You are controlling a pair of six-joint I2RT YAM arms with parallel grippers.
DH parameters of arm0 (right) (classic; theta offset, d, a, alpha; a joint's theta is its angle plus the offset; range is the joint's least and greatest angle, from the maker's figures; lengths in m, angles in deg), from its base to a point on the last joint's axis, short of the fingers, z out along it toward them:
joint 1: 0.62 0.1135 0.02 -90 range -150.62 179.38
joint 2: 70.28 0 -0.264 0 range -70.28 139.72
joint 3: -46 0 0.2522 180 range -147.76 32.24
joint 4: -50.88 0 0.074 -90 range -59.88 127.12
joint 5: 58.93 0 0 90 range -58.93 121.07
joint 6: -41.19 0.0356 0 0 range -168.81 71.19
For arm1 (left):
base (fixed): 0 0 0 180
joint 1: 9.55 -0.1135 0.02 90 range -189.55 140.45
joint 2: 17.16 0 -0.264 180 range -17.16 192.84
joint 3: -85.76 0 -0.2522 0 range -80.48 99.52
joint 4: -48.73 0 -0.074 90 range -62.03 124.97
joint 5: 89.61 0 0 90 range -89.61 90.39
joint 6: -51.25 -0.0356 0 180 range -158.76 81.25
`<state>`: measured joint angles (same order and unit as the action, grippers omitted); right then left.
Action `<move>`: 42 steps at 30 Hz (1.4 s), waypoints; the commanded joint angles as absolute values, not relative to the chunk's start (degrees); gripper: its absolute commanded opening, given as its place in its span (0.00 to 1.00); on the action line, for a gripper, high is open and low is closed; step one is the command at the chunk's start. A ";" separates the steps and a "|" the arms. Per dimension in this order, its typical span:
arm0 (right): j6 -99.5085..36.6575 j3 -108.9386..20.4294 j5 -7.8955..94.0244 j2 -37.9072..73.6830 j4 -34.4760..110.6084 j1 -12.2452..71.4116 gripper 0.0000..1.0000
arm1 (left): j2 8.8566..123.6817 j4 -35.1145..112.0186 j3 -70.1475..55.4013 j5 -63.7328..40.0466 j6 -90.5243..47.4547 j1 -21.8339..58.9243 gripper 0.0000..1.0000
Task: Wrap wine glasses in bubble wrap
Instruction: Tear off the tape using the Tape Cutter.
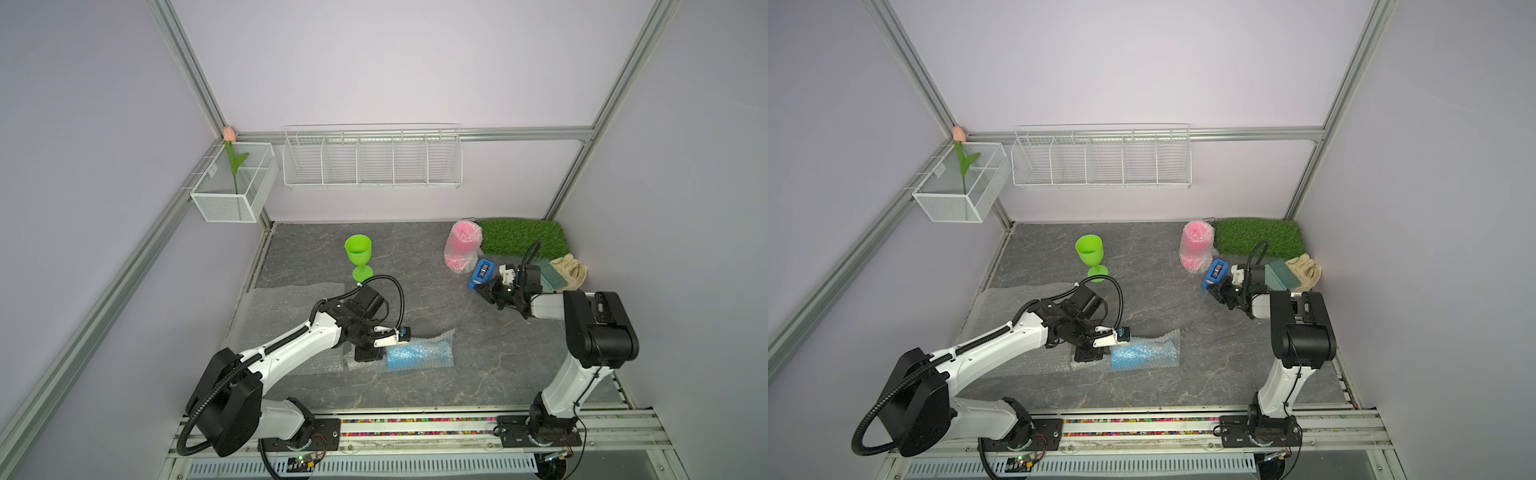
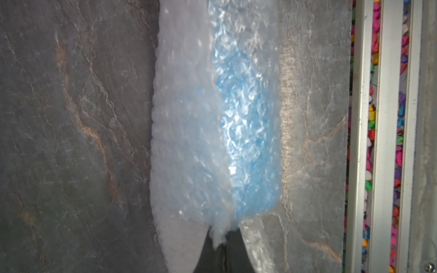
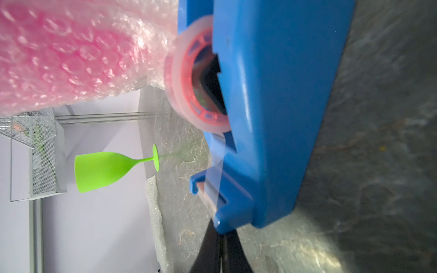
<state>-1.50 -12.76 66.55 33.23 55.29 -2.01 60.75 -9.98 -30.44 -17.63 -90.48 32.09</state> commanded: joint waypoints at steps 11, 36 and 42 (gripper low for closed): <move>-8.37 -13.75 57.34 30.46 40.42 -1.64 0.07 | 62.47 -12.14 -29.50 -18.60 -91.40 32.46 0.05; -20.28 -20.19 50.44 -9.62 17.80 18.76 0.07 | 62.04 -12.49 -28.95 -19.59 -91.31 32.52 0.05; -19.18 -22.46 50.01 -16.57 11.14 27.18 0.07 | 61.85 -12.05 -29.10 -19.76 -91.15 32.46 0.05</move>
<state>-18.86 -21.28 50.86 -14.68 16.43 24.53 61.38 -10.59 -29.80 -18.73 -90.46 32.09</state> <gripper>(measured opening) 0.069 0.051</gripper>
